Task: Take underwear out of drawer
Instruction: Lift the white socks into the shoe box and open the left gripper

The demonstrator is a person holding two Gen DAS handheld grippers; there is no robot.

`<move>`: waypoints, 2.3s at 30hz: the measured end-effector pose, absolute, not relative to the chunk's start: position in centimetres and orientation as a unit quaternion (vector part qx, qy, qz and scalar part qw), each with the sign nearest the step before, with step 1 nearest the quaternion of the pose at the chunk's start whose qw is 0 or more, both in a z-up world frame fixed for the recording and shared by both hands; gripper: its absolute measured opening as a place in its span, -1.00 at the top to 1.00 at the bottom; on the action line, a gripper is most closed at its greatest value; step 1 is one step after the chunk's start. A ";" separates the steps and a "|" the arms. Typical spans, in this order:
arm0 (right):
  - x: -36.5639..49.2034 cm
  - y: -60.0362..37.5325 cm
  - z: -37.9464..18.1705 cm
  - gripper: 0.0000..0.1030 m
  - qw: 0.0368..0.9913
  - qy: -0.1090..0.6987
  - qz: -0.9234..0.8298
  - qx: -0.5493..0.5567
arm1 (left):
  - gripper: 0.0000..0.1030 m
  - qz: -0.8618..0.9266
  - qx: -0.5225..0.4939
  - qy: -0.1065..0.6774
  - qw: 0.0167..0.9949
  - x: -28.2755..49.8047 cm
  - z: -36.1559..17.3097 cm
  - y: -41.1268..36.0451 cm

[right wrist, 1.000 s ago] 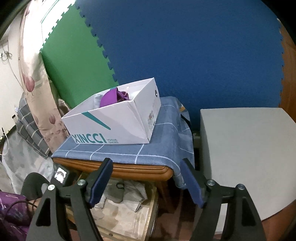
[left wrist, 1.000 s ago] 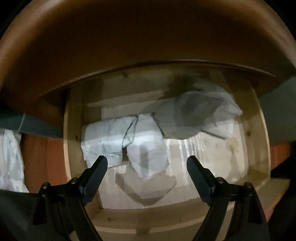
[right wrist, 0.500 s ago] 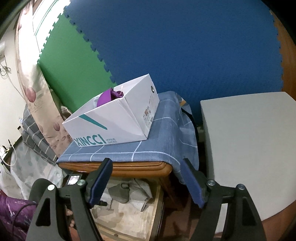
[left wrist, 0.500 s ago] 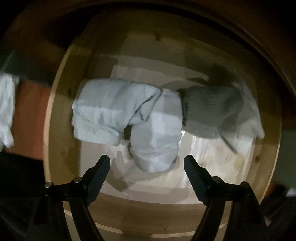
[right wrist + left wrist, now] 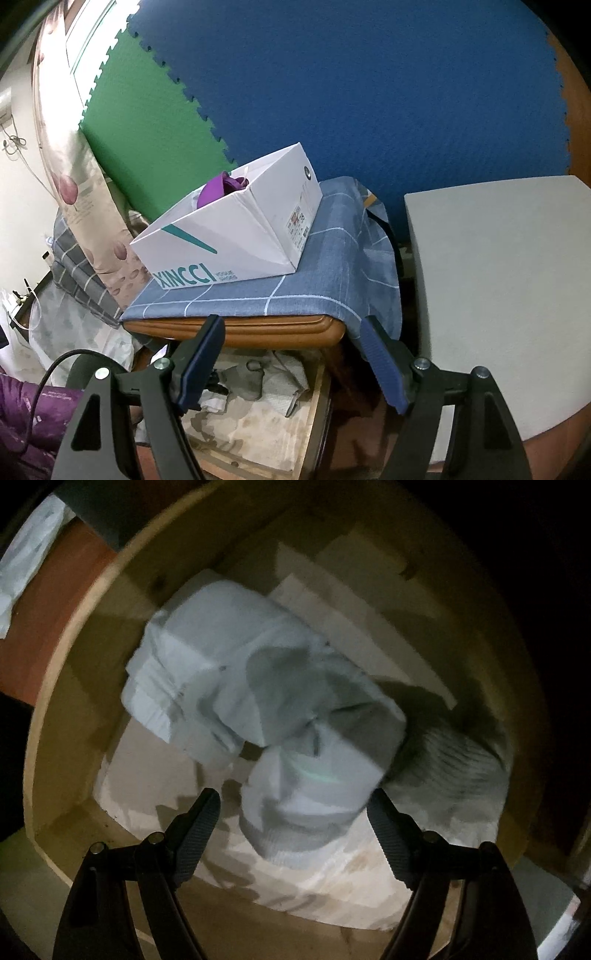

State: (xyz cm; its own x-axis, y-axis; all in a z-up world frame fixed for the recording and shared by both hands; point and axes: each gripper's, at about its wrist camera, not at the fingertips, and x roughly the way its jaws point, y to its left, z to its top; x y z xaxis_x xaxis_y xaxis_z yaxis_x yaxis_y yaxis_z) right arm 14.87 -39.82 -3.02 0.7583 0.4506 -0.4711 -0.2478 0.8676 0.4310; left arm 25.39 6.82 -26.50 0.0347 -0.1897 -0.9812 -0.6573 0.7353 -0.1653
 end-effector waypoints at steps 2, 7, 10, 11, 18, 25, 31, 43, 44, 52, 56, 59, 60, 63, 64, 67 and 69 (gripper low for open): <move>14.9 -39.8 -3.0 -0.51 0.921 0.292 0.190 0.173 | -0.57 0.180 -0.341 0.674 0.630 25.9 -27.4 6.9; 15.1 -40.0 -3.2 -0.51 0.921 0.294 0.188 0.175 | 0.01 0.179 -0.339 0.662 0.644 25.9 -26.6 7.4; 15.1 -39.9 -3.2 -0.51 0.921 0.294 0.187 0.173 | 0.29 0.159 -0.347 0.658 0.649 26.0 -25.4 7.4; 15.1 -39.9 -3.2 -0.51 0.921 0.295 0.187 0.172 | 0.30 0.153 -0.353 0.657 0.648 25.4 -25.1 7.3; 15.4 -39.9 -3.4 -0.51 0.922 0.299 0.178 0.167 | 0.31 0.057 -0.345 0.669 0.656 23.0 -22.5 6.1; 15.7 -39.5 -3.4 -0.51 0.923 0.304 0.174 0.159 | 0.30 -0.037 -0.276 0.658 0.699 22.3 -18.5 6.0; 15.8 -39.1 -3.6 -0.51 0.924 0.310 0.169 0.151 | 0.30 -0.085 -0.229 0.629 0.738 20.1 -14.2 3.7; 16.0 -38.9 -3.5 -0.51 0.923 0.312 0.169 0.147 | 0.29 -0.186 -0.162 0.549 0.799 19.6 -0.6 -0.3; 16.0 -39.0 -3.5 -0.51 0.923 0.311 0.169 0.149 | 0.29 -0.192 -0.158 0.542 0.803 19.9 0.4 -0.5; 16.0 -39.1 -3.6 -0.51 0.924 0.308 0.171 0.151 | 0.27 -0.187 -0.114 0.467 0.857 25.6 10.5 -0.5; 15.9 -39.1 -3.6 -0.51 0.924 0.307 0.173 0.151 | 0.26 -0.149 -0.077 0.450 0.877 30.6 12.2 -0.2; 15.9 -39.2 -3.6 -0.51 0.924 0.307 0.173 0.152 | 0.26 -0.119 -0.052 0.453 0.882 34.4 12.3 -0.1; 15.9 -39.1 -3.6 -0.51 0.924 0.306 0.173 0.152 | 0.26 -0.111 -0.038 0.457 0.882 35.5 12.1 -0.2; 15.9 -39.2 -3.6 -0.51 0.924 0.306 0.174 0.152 | 0.26 -0.075 0.007 0.470 0.879 38.8 10.5 -0.4; 15.9 -39.2 -3.6 -0.51 0.923 0.306 0.174 0.152 | 0.26 -0.068 0.015 0.476 0.876 39.6 9.7 -0.1; 15.9 -39.3 -3.7 -0.51 0.923 0.306 0.175 0.153 | 0.26 -0.052 0.022 0.493 0.868 41.2 7.9 0.5; 15.9 -39.3 -3.7 -0.51 0.923 0.307 0.176 0.153 | 0.26 -0.043 0.023 0.501 0.864 42.1 7.2 1.0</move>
